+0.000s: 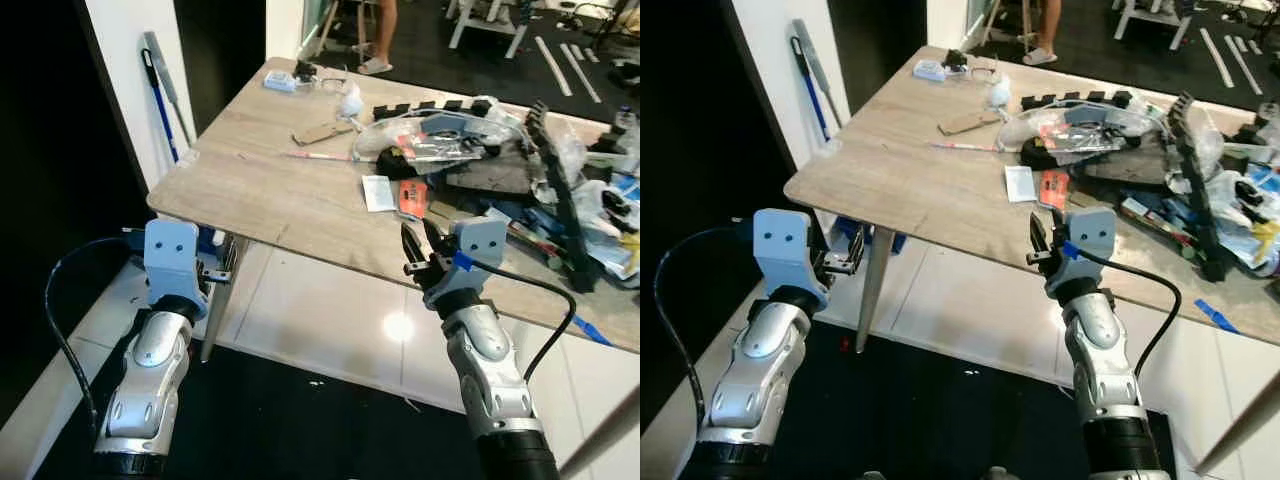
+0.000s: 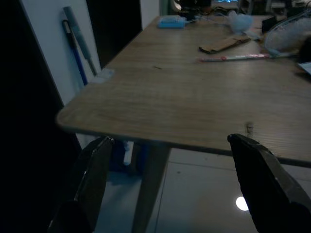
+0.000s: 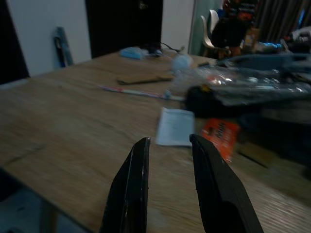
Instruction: Picking trash to rubbish bin
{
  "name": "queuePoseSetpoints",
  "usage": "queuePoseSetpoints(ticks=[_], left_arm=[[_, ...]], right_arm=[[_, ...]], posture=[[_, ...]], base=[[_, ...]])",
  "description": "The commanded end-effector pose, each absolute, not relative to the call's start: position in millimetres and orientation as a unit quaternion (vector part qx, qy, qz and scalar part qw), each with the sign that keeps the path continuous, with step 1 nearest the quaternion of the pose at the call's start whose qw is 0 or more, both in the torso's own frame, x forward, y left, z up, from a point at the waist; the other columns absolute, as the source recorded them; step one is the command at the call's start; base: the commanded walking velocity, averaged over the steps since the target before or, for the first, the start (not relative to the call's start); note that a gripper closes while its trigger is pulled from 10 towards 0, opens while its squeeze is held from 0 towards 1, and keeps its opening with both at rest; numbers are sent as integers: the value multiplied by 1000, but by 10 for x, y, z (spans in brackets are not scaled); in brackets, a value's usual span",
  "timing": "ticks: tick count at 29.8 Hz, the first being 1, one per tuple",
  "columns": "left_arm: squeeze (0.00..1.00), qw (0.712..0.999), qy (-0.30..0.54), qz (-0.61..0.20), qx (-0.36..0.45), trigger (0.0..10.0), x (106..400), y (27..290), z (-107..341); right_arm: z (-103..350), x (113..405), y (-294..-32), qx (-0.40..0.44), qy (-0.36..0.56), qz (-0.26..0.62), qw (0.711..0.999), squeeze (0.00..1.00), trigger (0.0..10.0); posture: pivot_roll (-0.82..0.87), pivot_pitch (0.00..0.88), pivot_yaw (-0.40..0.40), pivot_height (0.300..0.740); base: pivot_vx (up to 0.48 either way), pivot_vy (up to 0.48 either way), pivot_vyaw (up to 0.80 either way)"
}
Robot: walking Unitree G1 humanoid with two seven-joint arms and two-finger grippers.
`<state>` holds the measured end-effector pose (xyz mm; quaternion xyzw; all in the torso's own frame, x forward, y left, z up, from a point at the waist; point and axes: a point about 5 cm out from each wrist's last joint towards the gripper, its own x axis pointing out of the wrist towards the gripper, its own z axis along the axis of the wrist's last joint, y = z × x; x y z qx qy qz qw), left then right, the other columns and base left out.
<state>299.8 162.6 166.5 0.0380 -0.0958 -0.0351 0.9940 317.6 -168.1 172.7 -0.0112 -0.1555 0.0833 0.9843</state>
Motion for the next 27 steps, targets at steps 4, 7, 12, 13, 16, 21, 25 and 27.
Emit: queuePoseSetpoints(ticks=[4,7,12,13,16,21,25,27], left_arm=[[0,994,-89,-43,42,10000,2974,1602,1634],[0,994,-89,-44,44,10000,2973,1602,1631],[0,994,-90,-45,45,10000,2975,1603,1632],[0,994,-90,-45,45,10000,2975,1603,1632],[0,994,-90,-46,46,10000,2978,1601,1633],[0,994,-89,-48,46,10000,2978,1591,1628],[0,994,-88,-48,47,10000,2978,1591,1628],[4,994,-88,-48,47,10000,2976,1593,1627]], right_arm=[[1699,3156,-1741,-18,-147,73,986,0,10000],[1692,3156,-1740,-18,-146,72,987,0,10000],[1691,3159,-1738,-17,-145,72,987,0,10000],[1690,3160,-1737,-16,-145,72,987,0,10000],[1688,3159,-1738,-17,-144,71,987,0,10000],[1679,3155,-1729,-16,-142,71,987,0,10000],[1679,3156,-1728,-16,-142,71,987,0,10000],[1678,3159,-1726,-16,-142,72,987,0,10000]], posture=[[-21,132,-55,740],[-20,125,-55,740],[-18,121,-55,740],[-18,121,-55,740],[-19,121,-54,740],[-19,124,-55,740],[-19,126,-56,740],[-17,130,-56,740]], base=[[279,0,0],[281,0,0],[282,0,0],[281,0,0],[282,0,0],[283,0,0],[281,0,0],[283,0,0]])
